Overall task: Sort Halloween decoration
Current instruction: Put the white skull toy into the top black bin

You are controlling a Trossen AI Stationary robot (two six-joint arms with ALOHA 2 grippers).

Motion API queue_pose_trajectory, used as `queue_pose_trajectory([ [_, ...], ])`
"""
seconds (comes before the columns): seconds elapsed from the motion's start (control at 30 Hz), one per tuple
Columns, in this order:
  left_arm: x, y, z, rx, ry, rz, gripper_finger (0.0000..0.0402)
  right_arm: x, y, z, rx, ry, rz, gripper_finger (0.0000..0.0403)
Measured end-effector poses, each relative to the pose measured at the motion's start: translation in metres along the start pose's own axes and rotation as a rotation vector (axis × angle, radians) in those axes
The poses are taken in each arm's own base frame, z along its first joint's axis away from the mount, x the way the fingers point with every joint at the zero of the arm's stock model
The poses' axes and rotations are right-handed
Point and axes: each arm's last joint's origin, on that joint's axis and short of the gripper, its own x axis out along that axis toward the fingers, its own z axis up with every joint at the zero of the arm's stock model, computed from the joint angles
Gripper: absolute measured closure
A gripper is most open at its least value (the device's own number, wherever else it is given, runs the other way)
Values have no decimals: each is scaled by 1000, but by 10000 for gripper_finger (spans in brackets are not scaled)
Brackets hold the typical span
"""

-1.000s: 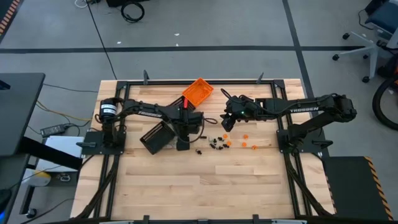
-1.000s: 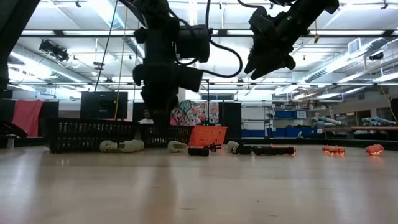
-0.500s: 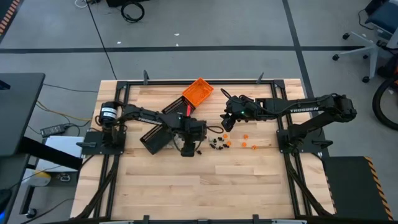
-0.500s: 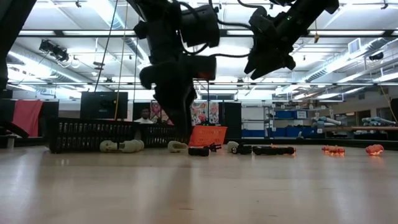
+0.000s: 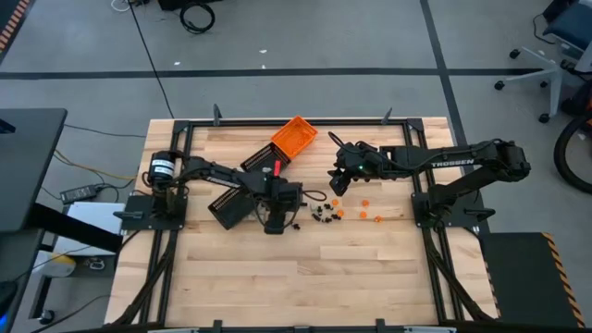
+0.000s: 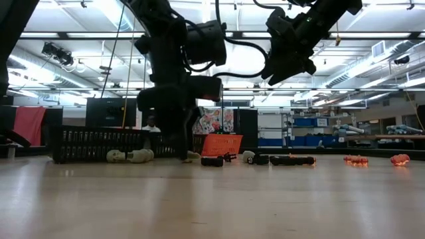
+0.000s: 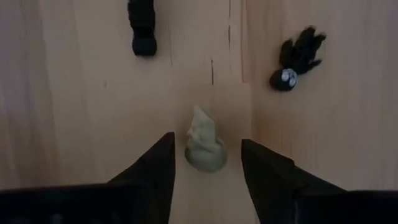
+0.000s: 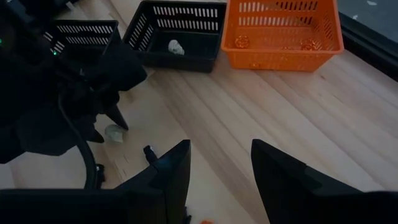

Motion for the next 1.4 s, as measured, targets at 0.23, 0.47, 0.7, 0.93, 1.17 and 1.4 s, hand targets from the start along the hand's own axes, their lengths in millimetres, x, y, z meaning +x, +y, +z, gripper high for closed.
queue_pose_trajectory([
  [0.23,0,0,1,-1,-14,1,310,0,0,0,0,0,0,230],
  [0.47,-1,3,2,-38,-21,2,360,0,0,0,0,0,0,230],
  [0.7,-2,4,1,-77,-14,3,382,0,0,0,3,0,0,230],
  [0.93,-2,4,-1,-79,11,-7,389,0,0,0,4,0,0,230],
  [1.17,-1,3,-1,-44,11,-10,389,0,0,0,7,0,0,230],
  [1.4,-1,3,-1,-26,10,-9,400,0,0,0,8,0,0,230],
])
